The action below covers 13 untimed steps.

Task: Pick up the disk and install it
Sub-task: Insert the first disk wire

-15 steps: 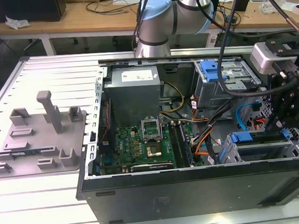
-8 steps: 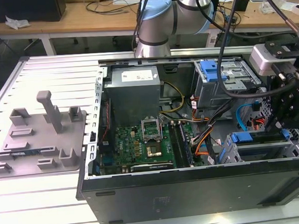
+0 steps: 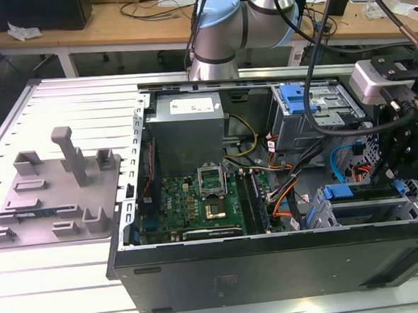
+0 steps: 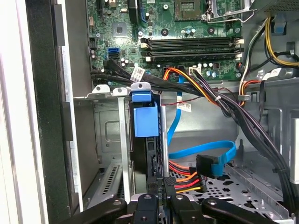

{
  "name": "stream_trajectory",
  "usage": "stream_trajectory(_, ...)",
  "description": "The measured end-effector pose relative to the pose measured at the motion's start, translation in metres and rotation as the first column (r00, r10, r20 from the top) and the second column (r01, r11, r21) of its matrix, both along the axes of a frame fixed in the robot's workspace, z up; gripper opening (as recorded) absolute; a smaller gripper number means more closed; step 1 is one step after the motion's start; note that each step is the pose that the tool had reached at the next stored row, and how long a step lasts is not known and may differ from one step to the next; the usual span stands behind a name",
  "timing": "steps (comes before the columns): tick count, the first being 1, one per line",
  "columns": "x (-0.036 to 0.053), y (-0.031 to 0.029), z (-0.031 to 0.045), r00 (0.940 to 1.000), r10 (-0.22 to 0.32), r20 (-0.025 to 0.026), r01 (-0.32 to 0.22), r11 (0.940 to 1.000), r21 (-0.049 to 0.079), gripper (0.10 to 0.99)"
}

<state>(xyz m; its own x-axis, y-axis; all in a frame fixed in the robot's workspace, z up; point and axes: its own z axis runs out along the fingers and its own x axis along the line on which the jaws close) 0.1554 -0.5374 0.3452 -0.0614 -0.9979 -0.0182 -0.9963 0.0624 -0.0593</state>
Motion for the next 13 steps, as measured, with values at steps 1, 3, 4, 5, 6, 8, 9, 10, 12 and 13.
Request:
stream_trajectory(1,0.0,0.0,0.0002,1.0,0.0,0.0,0.0,1.0,0.0,0.169)
stream_trajectory(3,0.0,0.0,0.0002,1.0,0.0,0.0,0.0,1.0,-0.001,0.169)
stream_trajectory(4,0.0,0.0,0.0002,1.0,0.0,0.0,0.0,1.0,-0.001,0.169)
stream_trajectory(5,0.0,0.0,0.0002,1.0,0.0,0.0001,0.0,1.0,-0.001,0.169)
stream_trajectory(6,0.0,-0.0001,0.0003,1.0,0.0,0.0001,0.0,1.0,-0.001,0.169)
stream_trajectory(8,0.0,-0.0004,0.0002,1.0,0.0,0.0,0.0,1.0,-0.001,0.169)
stream_trajectory(9,0.0,-0.0005,0.0002,1.0,0.0,0.0001,0.0,1.0,-0.001,0.169)
stream_trajectory(10,0.0,-0.0008,0.0001,1.0,0.0,0.0001,0.0,1.0,-0.001,0.169)
stream_trajectory(12,0.0,-0.0014,-0.0001,1.0,0.0,0.0,0.0,1.0,0.0,0.169)
stream_trajectory(13,0.0,-0.0016,-0.0001,1.0,0.0,0.0,0.0,1.0,-0.001,0.169)
